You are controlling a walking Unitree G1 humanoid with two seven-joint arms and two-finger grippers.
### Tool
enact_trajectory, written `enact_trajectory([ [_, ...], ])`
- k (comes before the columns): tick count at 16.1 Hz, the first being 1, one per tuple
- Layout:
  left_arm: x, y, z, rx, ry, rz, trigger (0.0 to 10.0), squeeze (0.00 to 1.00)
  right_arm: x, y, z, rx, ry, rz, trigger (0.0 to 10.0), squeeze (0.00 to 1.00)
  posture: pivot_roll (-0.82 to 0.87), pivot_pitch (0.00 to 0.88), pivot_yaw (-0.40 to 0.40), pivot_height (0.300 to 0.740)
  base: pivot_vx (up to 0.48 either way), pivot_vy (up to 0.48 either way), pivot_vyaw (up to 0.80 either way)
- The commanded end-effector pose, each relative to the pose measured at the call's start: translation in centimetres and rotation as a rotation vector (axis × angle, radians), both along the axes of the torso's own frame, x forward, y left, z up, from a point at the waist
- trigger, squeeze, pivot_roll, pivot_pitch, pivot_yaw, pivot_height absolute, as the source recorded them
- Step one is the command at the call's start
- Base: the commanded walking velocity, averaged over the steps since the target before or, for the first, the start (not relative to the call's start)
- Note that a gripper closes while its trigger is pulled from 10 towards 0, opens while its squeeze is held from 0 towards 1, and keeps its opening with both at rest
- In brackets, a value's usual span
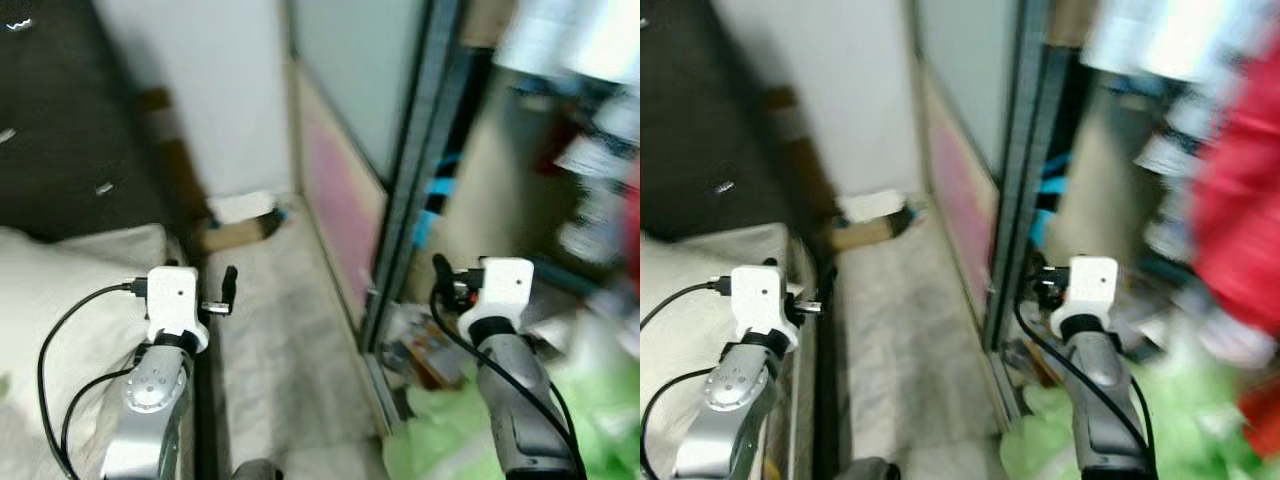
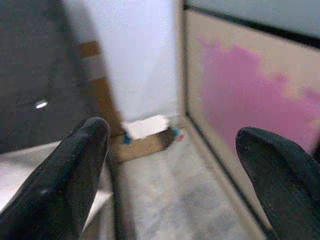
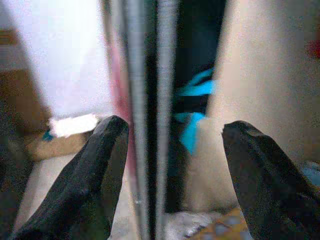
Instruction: Clean up the room
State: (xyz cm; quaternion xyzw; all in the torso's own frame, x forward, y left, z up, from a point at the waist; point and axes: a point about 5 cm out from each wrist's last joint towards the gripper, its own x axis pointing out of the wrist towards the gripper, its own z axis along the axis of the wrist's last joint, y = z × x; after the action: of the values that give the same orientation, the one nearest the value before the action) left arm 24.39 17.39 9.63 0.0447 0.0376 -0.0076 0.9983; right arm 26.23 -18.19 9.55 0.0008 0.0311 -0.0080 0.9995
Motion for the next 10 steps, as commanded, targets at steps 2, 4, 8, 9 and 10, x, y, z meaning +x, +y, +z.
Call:
enact_trajectory([
  [2,-0.30,0.14,-0.31,-0.006,0.018,0.036,10.0,0.00,0.78,1.00,0.53,-0.001,-0.013,0.048,10.0,0.00,0.06,0.000,-0.032,0.740,0.000,0.000,0.80],
  [4,-0.10,0.11,-0.30,-0.012,0.015,0.034,10.0,0.00,0.79,0.94,0.56,-0.006,-0.013,0.052,10.0,0.00,0.06,0.000,-0.032,0.740,0.000,0.000,0.80],
  [8,0.12,-0.05,-0.18,-0.010,-0.002,0.031,10.0,0.00,0.99,0.91,0.65,-0.009,-0.016,0.059,10.0,0.00,0.05,0.000,-0.032,0.740,0.000,0.000,0.80],
  [9,0.15,-0.06,-0.16,-0.011,-0.003,0.033,10.0,0.00,1.02,0.92,0.68,-0.009,-0.016,0.062,10.0,0.00,0.05,0.000,-0.034,0.740,0.000,0.000,0.80],
  [10,0.09,-0.16,-0.22,-0.030,0.001,0.032,10.0,0.00,1.04,0.93,0.68,-0.010,-0.016,0.065,10.0,0.00,0.05,0.000,-0.034,0.740,0.000,0.000,0.80],
])
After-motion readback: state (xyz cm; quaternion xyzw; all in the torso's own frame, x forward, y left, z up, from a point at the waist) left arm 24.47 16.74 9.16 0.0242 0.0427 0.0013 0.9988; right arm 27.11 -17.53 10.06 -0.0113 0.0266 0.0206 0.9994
